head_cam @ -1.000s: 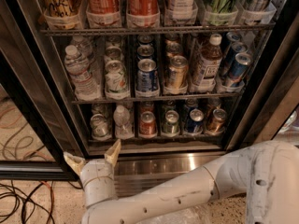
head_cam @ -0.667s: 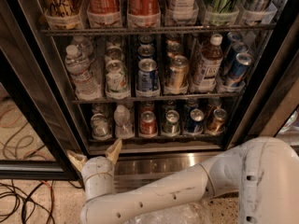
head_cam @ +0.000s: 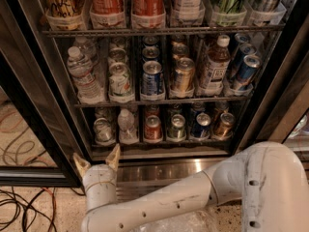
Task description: Pick 7up can from bottom shelf of fridge
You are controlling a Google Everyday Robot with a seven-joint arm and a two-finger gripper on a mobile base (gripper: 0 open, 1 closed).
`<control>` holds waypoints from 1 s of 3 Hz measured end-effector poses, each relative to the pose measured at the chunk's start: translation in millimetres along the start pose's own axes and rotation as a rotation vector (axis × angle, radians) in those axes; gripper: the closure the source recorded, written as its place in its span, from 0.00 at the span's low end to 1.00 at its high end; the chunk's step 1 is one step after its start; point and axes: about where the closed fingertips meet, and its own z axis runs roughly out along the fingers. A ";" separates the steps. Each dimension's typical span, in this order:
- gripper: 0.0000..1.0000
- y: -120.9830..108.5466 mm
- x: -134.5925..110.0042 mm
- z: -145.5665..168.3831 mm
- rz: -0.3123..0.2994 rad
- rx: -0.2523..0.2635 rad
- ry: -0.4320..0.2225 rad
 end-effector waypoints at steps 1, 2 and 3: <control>0.37 1.3 -1.1 3.4 0.002 0.022 -0.029; 0.39 -3.8 -3.9 6.6 -0.022 0.060 -0.047; 0.39 0.5 -2.9 19.0 -0.045 0.062 -0.061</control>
Offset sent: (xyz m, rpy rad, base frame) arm 0.0135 -0.0183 0.0069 -0.0518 -0.0832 -0.1446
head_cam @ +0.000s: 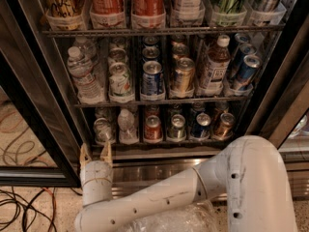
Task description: Pick 7up can from bottom shelf of fridge
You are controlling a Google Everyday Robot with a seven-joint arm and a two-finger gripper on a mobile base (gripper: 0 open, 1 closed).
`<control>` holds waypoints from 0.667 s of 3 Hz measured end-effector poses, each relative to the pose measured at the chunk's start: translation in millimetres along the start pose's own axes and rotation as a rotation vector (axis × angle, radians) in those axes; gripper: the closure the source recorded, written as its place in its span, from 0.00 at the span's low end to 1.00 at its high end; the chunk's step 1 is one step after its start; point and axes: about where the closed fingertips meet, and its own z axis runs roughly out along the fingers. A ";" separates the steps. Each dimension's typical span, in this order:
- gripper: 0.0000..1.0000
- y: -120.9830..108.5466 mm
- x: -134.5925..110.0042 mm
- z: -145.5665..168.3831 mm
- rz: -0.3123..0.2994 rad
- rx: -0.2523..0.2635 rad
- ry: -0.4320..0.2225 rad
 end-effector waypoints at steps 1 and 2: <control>0.36 5.1 6.9 18.0 -0.016 0.001 -0.006; 0.35 1.7 13.8 34.3 -0.029 0.027 -0.015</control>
Offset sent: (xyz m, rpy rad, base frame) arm 0.0511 0.0006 -0.0252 -0.0442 -0.0383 -0.0845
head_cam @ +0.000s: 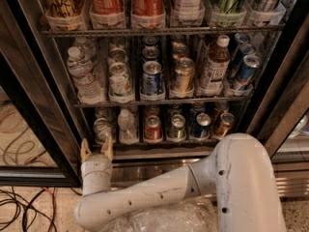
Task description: Pick 7up can from bottom shelf of fridge
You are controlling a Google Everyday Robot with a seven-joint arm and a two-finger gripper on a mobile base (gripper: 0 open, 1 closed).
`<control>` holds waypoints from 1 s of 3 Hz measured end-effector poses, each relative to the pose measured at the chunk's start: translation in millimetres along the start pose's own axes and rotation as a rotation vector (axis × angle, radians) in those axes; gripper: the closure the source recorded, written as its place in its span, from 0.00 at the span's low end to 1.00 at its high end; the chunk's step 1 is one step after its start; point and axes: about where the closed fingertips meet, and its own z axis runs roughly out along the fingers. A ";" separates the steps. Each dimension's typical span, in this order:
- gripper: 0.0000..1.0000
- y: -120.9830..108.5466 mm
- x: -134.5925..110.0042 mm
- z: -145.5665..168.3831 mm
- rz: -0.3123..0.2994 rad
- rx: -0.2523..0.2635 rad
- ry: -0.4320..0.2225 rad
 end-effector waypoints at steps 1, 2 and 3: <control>0.35 -11.3 3.7 12.9 -0.018 0.044 -0.013; 0.35 -19.7 5.0 23.2 -0.039 0.068 -0.026; 0.36 -22.1 7.0 34.4 -0.040 0.078 -0.035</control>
Offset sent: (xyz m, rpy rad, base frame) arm 0.0383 -0.0321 -0.0068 -0.0641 -0.0594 -0.1252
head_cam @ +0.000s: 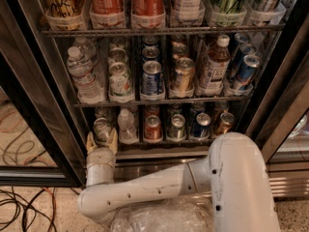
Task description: Pick 7up can from bottom shelf of fridge
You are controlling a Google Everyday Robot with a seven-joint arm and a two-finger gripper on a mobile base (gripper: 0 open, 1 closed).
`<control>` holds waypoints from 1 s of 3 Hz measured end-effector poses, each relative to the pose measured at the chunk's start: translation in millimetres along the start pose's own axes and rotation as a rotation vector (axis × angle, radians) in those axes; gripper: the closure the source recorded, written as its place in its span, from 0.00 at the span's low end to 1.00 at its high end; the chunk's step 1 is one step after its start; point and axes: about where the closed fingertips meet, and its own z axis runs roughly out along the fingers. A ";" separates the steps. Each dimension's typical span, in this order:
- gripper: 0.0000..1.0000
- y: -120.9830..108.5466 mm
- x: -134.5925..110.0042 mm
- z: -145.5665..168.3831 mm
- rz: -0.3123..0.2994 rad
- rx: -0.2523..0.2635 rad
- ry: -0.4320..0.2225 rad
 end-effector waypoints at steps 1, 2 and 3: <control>0.35 2.1 3.8 12.3 0.001 0.002 0.004; 0.35 5.4 8.6 22.8 0.005 0.001 0.015; 0.53 8.3 10.8 25.2 0.010 -0.007 0.036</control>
Offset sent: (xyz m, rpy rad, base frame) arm 0.0325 0.0086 -0.0160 0.0069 0.0271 -0.0147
